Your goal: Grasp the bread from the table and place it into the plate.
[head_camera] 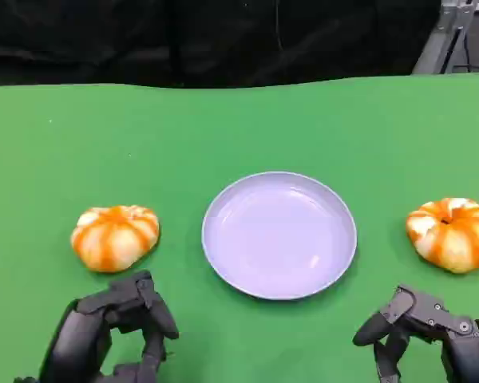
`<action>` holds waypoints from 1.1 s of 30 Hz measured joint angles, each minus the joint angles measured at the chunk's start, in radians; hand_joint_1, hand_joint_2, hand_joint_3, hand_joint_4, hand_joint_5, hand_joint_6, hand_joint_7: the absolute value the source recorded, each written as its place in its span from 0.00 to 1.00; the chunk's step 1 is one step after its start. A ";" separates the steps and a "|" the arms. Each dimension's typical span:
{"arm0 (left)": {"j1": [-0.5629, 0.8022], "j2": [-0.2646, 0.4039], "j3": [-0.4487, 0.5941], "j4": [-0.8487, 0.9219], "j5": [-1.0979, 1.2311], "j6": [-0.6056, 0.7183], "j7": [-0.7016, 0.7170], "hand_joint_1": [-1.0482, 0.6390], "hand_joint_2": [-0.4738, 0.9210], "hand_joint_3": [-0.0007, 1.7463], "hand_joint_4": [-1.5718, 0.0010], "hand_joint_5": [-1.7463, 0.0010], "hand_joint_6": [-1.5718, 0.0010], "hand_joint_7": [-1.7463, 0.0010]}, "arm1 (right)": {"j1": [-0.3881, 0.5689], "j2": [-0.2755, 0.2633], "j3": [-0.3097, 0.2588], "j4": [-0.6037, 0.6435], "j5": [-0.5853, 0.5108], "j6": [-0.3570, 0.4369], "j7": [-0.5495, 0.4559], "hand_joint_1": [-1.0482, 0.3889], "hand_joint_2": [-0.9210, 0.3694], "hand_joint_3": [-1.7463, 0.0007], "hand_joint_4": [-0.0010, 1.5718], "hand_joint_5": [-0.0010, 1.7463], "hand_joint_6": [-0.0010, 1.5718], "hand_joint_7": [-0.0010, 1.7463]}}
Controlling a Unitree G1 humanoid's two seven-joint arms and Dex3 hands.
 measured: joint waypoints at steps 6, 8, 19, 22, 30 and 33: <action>-0.002 0.000 0.000 0.000 0.001 0.000 0.000 0.62 0.56 0.85 0.47 0.01 0.49 0.11 | 0.000 0.000 0.000 0.002 0.000 0.000 0.000 0.81 0.48 0.21 0.53 0.97 0.52 0.73; -0.002 0.000 0.000 0.000 0.001 0.000 0.000 0.63 0.56 0.85 0.47 0.01 0.49 0.11 | 0.000 0.000 0.000 0.002 0.000 0.000 0.000 0.81 0.48 0.21 0.52 0.97 0.52 0.73; -0.002 0.000 0.000 0.001 -0.001 0.001 0.000 0.63 0.64 0.72 0.50 0.15 0.52 0.28 | -0.001 0.000 0.000 0.002 0.001 0.000 0.000 0.80 0.47 0.22 0.52 0.97 0.51 0.73; -0.003 -0.007 0.004 0.000 0.001 0.001 0.004 0.61 0.75 0.54 0.54 0.30 0.55 0.47 | -0.001 0.000 0.000 0.002 0.000 0.000 0.000 0.80 0.47 0.22 0.52 0.96 0.51 0.73; -0.018 0.001 0.005 -0.072 0.178 0.140 0.091 0.44 0.99 0.05 0.71 0.58 0.61 0.90 | -0.001 0.000 0.000 0.002 0.000 0.000 0.000 0.80 0.47 0.22 0.52 0.97 0.51 0.74; -0.031 0.040 0.005 -0.120 0.312 0.225 0.123 0.39 0.99 0.02 0.79 0.62 0.67 0.95 | -0.002 0.000 0.000 0.002 0.000 0.000 0.000 0.80 0.47 0.22 0.52 0.97 0.51 0.73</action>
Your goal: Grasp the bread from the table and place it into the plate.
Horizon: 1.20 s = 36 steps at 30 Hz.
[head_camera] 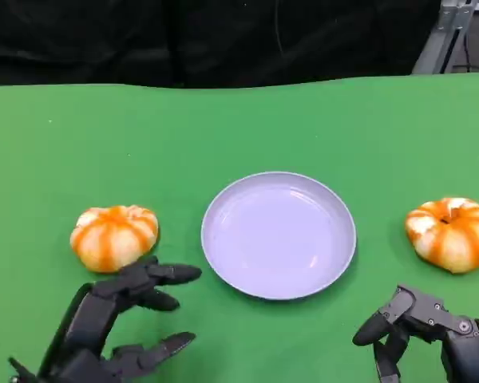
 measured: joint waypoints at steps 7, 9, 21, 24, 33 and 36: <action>-0.081 0.109 -0.008 -0.047 0.228 0.138 0.026 0.36 0.98 0.00 0.91 0.68 0.76 1.00 | 0.000 0.000 0.001 0.000 0.000 0.001 0.000 0.79 0.46 0.22 0.52 0.97 0.51 0.73; -0.103 0.130 -0.018 -0.047 0.272 0.156 0.028 0.34 0.99 0.00 0.94 0.69 0.78 1.00 | 0.001 0.001 0.001 0.000 0.000 0.001 0.000 0.79 0.46 0.22 0.52 0.97 0.51 0.73; -0.335 0.206 -0.188 0.144 0.567 0.330 0.056 0.35 0.99 0.00 0.96 0.73 0.80 1.00 | 0.003 0.002 0.001 -0.001 0.000 0.002 0.000 0.79 0.47 0.22 0.52 0.98 0.51 0.73; -0.413 0.203 -0.241 0.260 0.608 0.375 0.075 0.36 0.99 0.00 0.97 0.74 0.82 1.00 | 0.004 0.001 0.001 -0.002 -0.001 0.003 0.000 0.79 0.47 0.22 0.52 0.98 0.51 0.73; -0.623 0.126 -0.343 0.621 0.619 0.449 0.170 0.38 0.99 0.00 0.98 0.76 0.81 1.00 | 0.007 0.000 0.001 -0.007 -0.001 0.002 0.000 0.80 0.46 0.22 0.52 0.97 0.51 0.73; -0.702 0.097 -0.364 0.770 0.603 0.454 0.211 0.39 1.00 0.00 0.97 0.76 0.81 1.00 | 0.010 0.000 0.002 -0.008 -0.001 0.002 0.000 0.79 0.47 0.23 0.52 0.97 0.51 0.73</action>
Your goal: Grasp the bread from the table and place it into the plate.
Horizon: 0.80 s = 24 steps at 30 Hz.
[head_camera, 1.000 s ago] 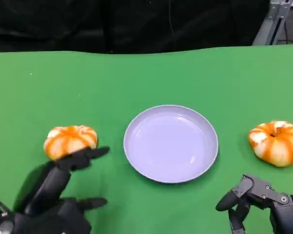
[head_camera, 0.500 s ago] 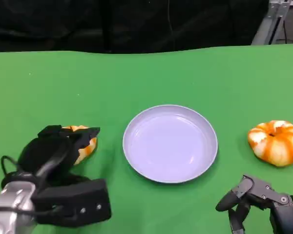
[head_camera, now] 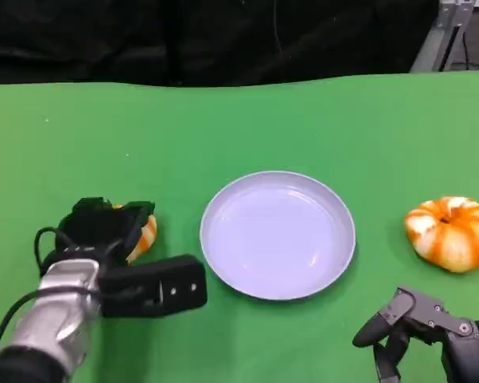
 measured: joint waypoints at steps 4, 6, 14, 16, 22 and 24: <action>-0.097 -0.025 -0.027 0.178 -0.033 -0.019 0.028 0.41 1.00 0.02 0.92 0.75 0.79 0.99 | 0.004 0.000 0.001 -0.002 -0.001 0.000 0.000 0.79 0.47 0.23 0.52 0.98 0.51 0.73; -0.129 -0.031 -0.036 0.234 -0.055 -0.028 0.032 0.44 1.00 0.02 0.68 0.76 0.61 0.97 | 0.004 0.000 0.000 -0.002 -0.001 0.000 0.000 0.80 0.47 0.22 0.52 0.97 0.51 0.73; -0.157 -0.024 -0.059 0.360 -0.094 -0.193 0.250 0.48 1.00 0.00 0.48 0.01 0.46 0.41 | 0.007 0.002 0.001 -0.009 -0.001 0.007 0.000 0.80 0.47 0.22 0.52 0.97 0.51 0.73; -0.155 -0.019 -0.065 0.367 -0.099 -0.218 0.281 0.51 0.99 0.05 0.47 0.00 0.56 0.14 | 0.007 0.003 0.002 -0.011 -0.002 0.010 0.000 0.80 0.47 0.22 0.52 0.97 0.51 0.73; -0.130 -0.003 -0.067 0.331 -0.106 -0.292 0.349 0.52 0.99 0.07 0.46 0.00 0.57 0.11 | 0.003 0.003 0.002 -0.012 -0.007 0.014 0.000 0.81 0.47 0.22 0.52 0.97 0.51 0.73; -0.130 -0.003 -0.067 0.331 -0.106 -0.297 0.349 0.52 0.99 0.07 0.46 0.00 0.57 0.11 | 0.003 0.003 0.002 -0.012 -0.008 0.014 0.000 0.81 0.47 0.22 0.52 0.97 0.51 0.73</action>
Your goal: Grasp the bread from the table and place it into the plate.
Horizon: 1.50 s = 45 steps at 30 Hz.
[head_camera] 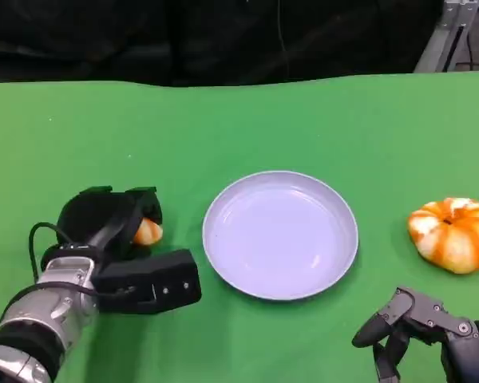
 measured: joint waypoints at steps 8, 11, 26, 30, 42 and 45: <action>0.044 0.023 0.000 -0.115 0.004 -0.082 0.130 0.54 0.72 0.50 0.45 0.00 0.43 0.28 | -0.003 0.001 0.001 0.000 -0.001 0.000 0.000 0.82 0.46 0.23 0.51 0.97 0.51 0.73; 0.056 0.031 0.000 -0.171 0.007 -0.104 0.181 0.53 0.63 0.66 0.43 0.00 0.51 0.09 | -0.004 0.001 0.001 0.000 -0.001 0.000 0.000 0.82 0.46 0.22 0.51 0.97 0.51 0.73; 0.088 0.026 0.005 -0.345 0.009 -0.131 0.229 0.55 0.50 0.83 0.40 0.00 0.54 0.00 | -0.009 0.001 0.001 0.007 0.001 -0.004 0.000 0.83 0.47 0.22 0.52 0.96 0.51 0.73; 0.083 -0.018 -0.003 -0.367 0.001 -0.143 0.193 0.53 0.51 0.80 0.40 0.00 0.55 0.00 | -0.008 0.001 0.000 0.007 0.001 -0.004 0.000 0.82 0.47 0.22 0.51 0.96 0.51 0.73; 0.050 -0.095 -0.029 -0.370 0.005 -0.159 0.145 0.53 0.53 0.78 0.41 0.00 0.55 0.00 | -0.005 0.001 0.002 0.007 0.001 -0.004 0.000 0.82 0.47 0.22 0.51 0.97 0.51 0.73; 0.050 -0.092 -0.029 -0.370 0.005 -0.159 0.145 0.53 0.53 0.78 0.41 0.00 0.55 0.00 | -0.006 0.001 0.002 0.007 0.001 -0.004 0.000 0.82 0.47 0.22 0.51 0.97 0.51 0.73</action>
